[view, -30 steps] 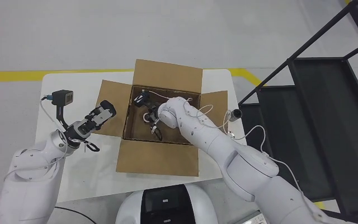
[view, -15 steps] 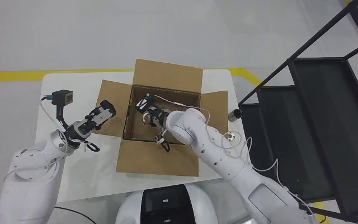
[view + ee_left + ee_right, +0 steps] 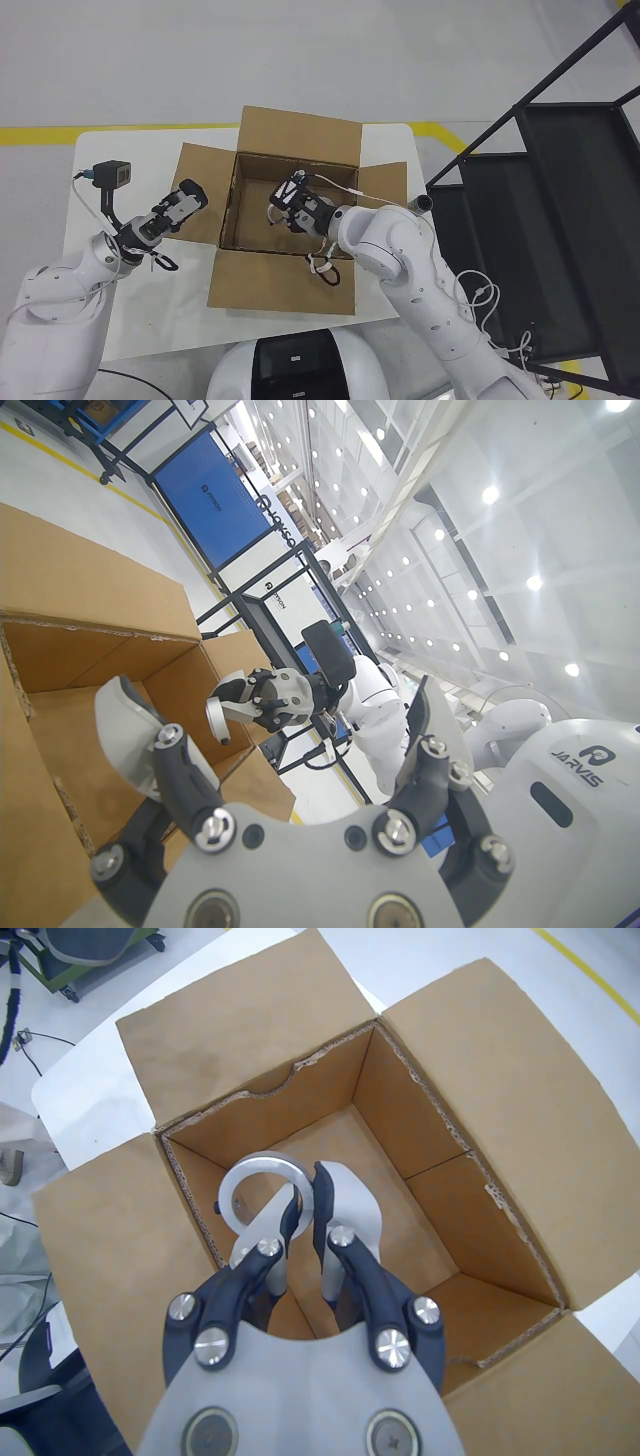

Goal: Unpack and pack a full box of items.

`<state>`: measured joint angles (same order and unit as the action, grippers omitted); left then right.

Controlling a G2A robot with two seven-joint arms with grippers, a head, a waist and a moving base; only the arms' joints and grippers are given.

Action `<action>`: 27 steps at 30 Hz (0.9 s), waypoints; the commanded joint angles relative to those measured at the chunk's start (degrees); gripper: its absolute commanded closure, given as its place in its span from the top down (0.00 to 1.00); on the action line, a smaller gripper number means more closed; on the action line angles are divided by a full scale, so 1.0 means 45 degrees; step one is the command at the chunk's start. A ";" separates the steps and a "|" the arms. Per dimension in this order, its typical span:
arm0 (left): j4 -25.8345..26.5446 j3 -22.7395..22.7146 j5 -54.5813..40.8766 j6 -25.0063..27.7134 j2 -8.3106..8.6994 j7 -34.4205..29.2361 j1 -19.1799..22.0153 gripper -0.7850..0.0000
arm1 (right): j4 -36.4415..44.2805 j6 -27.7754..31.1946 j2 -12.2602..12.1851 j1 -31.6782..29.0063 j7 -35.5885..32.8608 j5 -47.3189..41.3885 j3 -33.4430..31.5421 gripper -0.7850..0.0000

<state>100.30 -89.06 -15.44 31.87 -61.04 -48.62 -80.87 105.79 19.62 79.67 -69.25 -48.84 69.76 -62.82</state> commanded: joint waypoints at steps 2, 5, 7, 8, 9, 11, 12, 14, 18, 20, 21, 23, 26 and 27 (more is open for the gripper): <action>0.0000 0.0000 0.0000 0.0000 0.0000 0.0000 0.0000 1.00 | 0.0001 0.0001 0.0000 0.0000 -0.0001 0.0000 -0.0001 0.00; 0.0000 0.0000 0.0000 0.0000 0.0000 0.0000 0.0000 1.00 | 0.0001 0.0001 0.0000 0.0000 -0.0001 0.0000 -0.0001 0.00; 0.0000 0.0000 0.0000 0.0000 0.0000 0.0000 0.0000 1.00 | 0.0001 0.0001 0.0000 0.0000 -0.0001 0.0000 -0.0001 0.00; 0.0000 0.0000 0.0000 0.0000 0.0000 0.0000 0.0000 1.00 | 0.0001 0.0001 0.0000 0.0000 -0.0001 0.0000 -0.0001 0.00; 0.0000 0.0000 0.0000 0.0000 0.0000 0.0000 0.0000 1.00 | 0.0001 0.0001 0.0000 0.0000 -0.0001 0.0000 -0.0001 0.00; 0.0000 0.0000 0.0000 0.0000 0.0000 0.0000 0.0000 1.00 | 0.0001 0.0001 0.0000 0.0000 -0.0001 0.0000 -0.0001 0.00; 0.0000 0.0000 0.0000 0.0000 0.0000 0.0000 0.0000 1.00 | 0.0001 0.0001 0.0000 0.0000 -0.0001 0.0000 -0.0001 0.00; 0.0000 0.0000 0.0000 0.0000 0.0000 0.0000 0.0000 1.00 | 0.0001 0.0001 0.0000 0.0000 -0.0001 0.0000 -0.0001 0.00; 0.0000 0.0000 0.0000 0.0000 0.0000 0.0000 0.0000 1.00 | 0.0001 0.0001 0.0000 0.0000 -0.0001 0.0000 -0.0001 0.00; 0.0000 0.0000 0.0000 0.0000 0.0000 0.0000 0.0000 1.00 | 0.0001 0.0001 0.0000 0.0000 -0.0001 0.0000 -0.0001 0.00; 0.0000 0.0000 0.0000 0.0000 0.0000 0.0000 0.0000 1.00 | 0.0001 0.0001 0.0000 0.0000 -0.0001 0.0000 -0.0001 0.00; 0.0000 0.0000 0.0000 0.0000 0.0000 0.0000 0.0000 1.00 | 0.0116 -0.0042 -0.0041 -0.0180 0.0095 0.0222 -0.0056 0.00; 0.0000 0.0000 0.0000 0.0000 0.0000 0.0000 0.0000 1.00 | 0.1149 0.0338 -0.0222 -0.1070 -0.0261 0.0081 -0.0596 0.00; 0.0000 0.0000 0.0000 0.0000 0.0000 0.0000 0.0000 1.00 | 0.1680 0.0539 -0.0307 -0.1498 -0.0477 -0.0011 -0.0898 0.00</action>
<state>100.30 -89.06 -15.44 31.87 -61.04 -48.62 -80.87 111.12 21.25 78.61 -74.16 -50.08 70.14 -65.63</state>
